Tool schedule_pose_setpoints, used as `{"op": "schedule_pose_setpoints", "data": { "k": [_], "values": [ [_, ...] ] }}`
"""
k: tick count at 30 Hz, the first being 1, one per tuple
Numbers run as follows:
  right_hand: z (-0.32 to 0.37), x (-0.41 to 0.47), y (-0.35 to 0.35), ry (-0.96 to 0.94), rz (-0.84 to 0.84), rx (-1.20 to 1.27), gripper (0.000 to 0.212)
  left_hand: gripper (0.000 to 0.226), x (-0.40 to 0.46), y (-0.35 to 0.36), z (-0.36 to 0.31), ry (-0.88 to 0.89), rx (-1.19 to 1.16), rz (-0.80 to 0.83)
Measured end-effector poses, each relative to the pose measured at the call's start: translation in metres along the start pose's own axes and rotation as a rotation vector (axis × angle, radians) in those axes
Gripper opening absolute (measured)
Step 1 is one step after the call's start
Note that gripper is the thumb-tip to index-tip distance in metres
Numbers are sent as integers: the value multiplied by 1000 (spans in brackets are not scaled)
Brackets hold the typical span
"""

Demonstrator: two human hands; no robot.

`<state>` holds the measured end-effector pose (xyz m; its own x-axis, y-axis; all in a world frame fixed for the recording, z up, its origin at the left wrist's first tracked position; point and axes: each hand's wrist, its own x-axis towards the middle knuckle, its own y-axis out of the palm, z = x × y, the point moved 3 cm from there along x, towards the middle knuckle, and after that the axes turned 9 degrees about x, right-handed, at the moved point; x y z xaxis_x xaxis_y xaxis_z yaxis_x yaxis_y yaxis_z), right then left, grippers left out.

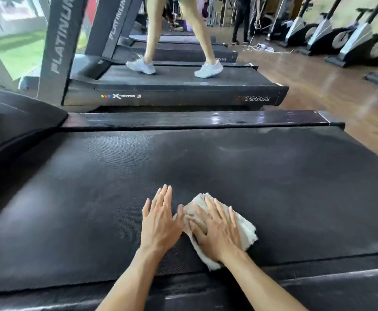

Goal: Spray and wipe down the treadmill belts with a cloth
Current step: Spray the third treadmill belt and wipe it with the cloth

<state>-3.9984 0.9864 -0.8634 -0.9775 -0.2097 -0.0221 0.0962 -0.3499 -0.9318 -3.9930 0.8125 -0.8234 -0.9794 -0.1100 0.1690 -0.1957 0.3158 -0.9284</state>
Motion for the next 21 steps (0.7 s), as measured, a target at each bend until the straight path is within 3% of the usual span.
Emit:
{"op": "schedule_pose_setpoints", "data": {
  "k": [6, 9, 13, 21],
  "values": [
    [-39, -12, -12, 22, -96, 53, 104, 87, -36, 8, -12, -9, 102, 32],
    [-37, -15, -12, -14, -99, 108, 88, 92, -61, 2, -14, -126, 103, 14],
    [-30, -29, -7, -33, -107, 148, 77, 96, -76, -7, -15, -143, 150, 70],
    [-28, -29, -12, -17, -101, 69, 81, 73, -91, -20, 5, -74, 178, 85]
  ]
}}
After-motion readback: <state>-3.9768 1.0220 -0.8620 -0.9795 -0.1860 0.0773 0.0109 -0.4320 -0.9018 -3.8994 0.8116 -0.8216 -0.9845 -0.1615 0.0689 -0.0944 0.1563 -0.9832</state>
